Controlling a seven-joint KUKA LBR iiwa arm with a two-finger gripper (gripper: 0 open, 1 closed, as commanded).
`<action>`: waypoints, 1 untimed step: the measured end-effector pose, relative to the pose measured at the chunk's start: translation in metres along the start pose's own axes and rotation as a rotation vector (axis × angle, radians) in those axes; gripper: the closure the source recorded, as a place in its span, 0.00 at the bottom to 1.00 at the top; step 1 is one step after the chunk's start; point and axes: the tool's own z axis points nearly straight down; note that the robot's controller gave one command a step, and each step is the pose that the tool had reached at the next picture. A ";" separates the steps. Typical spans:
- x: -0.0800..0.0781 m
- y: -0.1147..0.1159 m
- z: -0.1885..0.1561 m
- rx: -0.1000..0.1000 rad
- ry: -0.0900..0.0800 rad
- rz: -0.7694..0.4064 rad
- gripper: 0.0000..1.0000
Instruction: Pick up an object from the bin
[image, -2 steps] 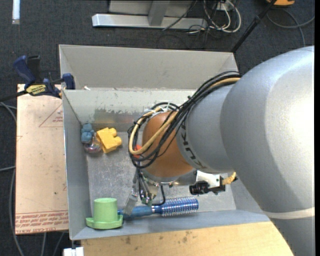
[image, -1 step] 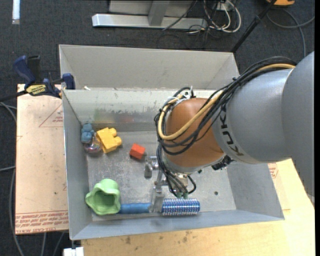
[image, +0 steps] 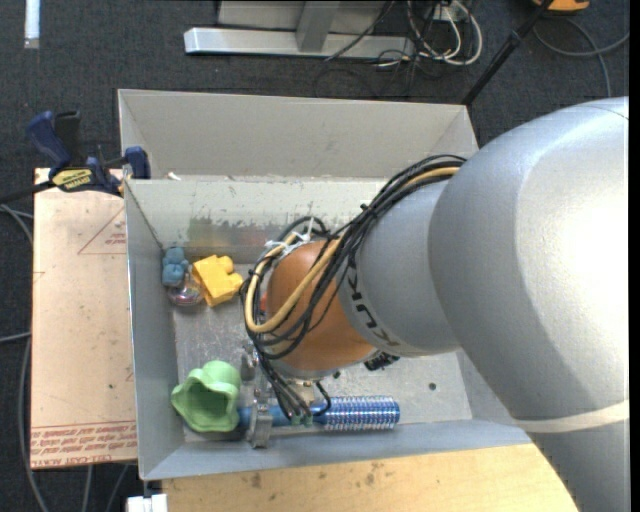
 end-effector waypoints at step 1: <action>0.003 -0.003 -0.001 0.005 0.013 0.004 1.00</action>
Offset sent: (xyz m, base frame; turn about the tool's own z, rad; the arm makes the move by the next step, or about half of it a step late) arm 0.0000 0.0000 0.0000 0.0000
